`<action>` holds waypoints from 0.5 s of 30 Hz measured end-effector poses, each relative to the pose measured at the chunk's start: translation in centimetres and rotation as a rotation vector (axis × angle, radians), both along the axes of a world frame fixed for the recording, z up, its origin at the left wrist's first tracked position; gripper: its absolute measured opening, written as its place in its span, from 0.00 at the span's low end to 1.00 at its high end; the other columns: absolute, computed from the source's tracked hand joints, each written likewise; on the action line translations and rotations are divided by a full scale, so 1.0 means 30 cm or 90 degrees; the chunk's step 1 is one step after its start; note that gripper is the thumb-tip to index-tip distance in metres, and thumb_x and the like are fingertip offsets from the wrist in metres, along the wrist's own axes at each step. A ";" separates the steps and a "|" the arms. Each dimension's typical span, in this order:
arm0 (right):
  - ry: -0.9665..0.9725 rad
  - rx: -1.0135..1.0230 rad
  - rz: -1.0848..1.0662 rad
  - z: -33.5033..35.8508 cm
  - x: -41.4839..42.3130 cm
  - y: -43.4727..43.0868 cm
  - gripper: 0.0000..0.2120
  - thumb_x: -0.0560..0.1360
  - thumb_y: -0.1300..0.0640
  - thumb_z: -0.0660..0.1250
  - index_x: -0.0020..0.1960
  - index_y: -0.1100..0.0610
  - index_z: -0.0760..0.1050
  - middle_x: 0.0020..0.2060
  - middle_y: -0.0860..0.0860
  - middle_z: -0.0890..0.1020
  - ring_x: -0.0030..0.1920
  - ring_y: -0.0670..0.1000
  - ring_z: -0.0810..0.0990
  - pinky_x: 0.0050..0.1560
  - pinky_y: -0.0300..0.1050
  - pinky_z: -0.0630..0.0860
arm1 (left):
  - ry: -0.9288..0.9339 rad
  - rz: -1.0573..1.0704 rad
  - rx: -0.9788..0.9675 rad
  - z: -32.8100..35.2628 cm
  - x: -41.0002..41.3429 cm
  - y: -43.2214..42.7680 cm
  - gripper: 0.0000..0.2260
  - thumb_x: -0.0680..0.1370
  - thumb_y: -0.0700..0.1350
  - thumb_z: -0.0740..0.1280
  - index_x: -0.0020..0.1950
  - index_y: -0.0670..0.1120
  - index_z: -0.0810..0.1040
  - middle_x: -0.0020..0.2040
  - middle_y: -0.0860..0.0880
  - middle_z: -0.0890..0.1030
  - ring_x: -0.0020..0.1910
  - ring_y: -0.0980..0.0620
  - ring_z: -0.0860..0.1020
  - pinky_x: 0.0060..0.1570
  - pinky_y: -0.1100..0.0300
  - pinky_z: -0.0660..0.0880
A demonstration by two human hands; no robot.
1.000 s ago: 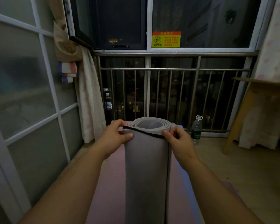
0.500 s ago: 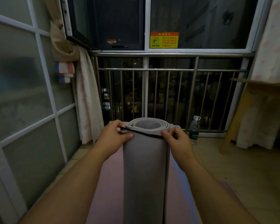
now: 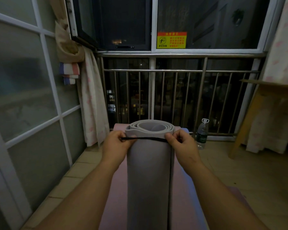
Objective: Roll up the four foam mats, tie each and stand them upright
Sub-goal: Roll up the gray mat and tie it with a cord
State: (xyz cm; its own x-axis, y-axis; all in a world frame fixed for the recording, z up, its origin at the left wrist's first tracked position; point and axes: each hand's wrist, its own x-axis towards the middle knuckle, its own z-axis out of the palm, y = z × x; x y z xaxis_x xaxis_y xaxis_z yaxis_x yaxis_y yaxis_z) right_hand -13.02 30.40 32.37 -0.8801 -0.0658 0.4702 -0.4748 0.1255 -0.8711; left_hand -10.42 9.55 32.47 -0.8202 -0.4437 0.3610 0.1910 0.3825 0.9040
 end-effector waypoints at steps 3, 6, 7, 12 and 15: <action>0.027 0.009 -0.008 -0.011 -0.001 -0.023 0.14 0.77 0.55 0.69 0.37 0.57 0.69 0.31 0.48 0.71 0.31 0.40 0.69 0.33 0.32 0.69 | 0.047 0.004 0.119 -0.050 0.005 0.019 0.15 0.76 0.48 0.71 0.32 0.46 0.71 0.33 0.46 0.74 0.36 0.49 0.72 0.37 0.55 0.70; 0.029 0.015 -0.015 -0.021 -0.003 -0.026 0.14 0.77 0.54 0.69 0.37 0.57 0.69 0.31 0.48 0.72 0.32 0.41 0.70 0.34 0.34 0.69 | 0.080 -0.029 0.106 -0.075 0.001 0.019 0.15 0.78 0.47 0.68 0.33 0.47 0.70 0.34 0.45 0.73 0.36 0.48 0.71 0.39 0.52 0.69; 0.027 0.014 -0.014 -0.019 -0.003 -0.024 0.14 0.77 0.54 0.69 0.36 0.57 0.69 0.31 0.48 0.72 0.32 0.41 0.71 0.34 0.34 0.70 | 0.080 -0.045 0.104 -0.077 0.001 0.016 0.15 0.78 0.47 0.68 0.33 0.47 0.70 0.35 0.45 0.73 0.37 0.48 0.71 0.40 0.51 0.69; 0.028 0.017 -0.017 0.001 0.009 -0.020 0.18 0.77 0.57 0.69 0.34 0.56 0.64 0.29 0.50 0.68 0.29 0.40 0.66 0.32 0.33 0.67 | 0.028 -0.200 0.228 -0.054 0.002 0.004 0.06 0.73 0.41 0.65 0.36 0.46 0.75 0.38 0.47 0.77 0.43 0.49 0.74 0.47 0.54 0.71; 0.015 0.004 0.003 0.001 0.014 -0.016 0.17 0.76 0.57 0.70 0.35 0.57 0.64 0.30 0.51 0.68 0.31 0.43 0.67 0.35 0.39 0.68 | -0.005 -0.227 0.339 -0.041 -0.003 -0.005 0.08 0.77 0.43 0.63 0.48 0.44 0.81 0.44 0.49 0.83 0.48 0.50 0.78 0.51 0.56 0.73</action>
State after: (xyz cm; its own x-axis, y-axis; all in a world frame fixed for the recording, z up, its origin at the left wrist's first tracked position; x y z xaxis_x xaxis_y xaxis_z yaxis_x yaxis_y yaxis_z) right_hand -12.60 29.92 32.41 -0.8687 -0.0726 0.4900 -0.4953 0.1291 -0.8591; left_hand -10.51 9.40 31.25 -0.9523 -0.2596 0.1606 0.2168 -0.2050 0.9544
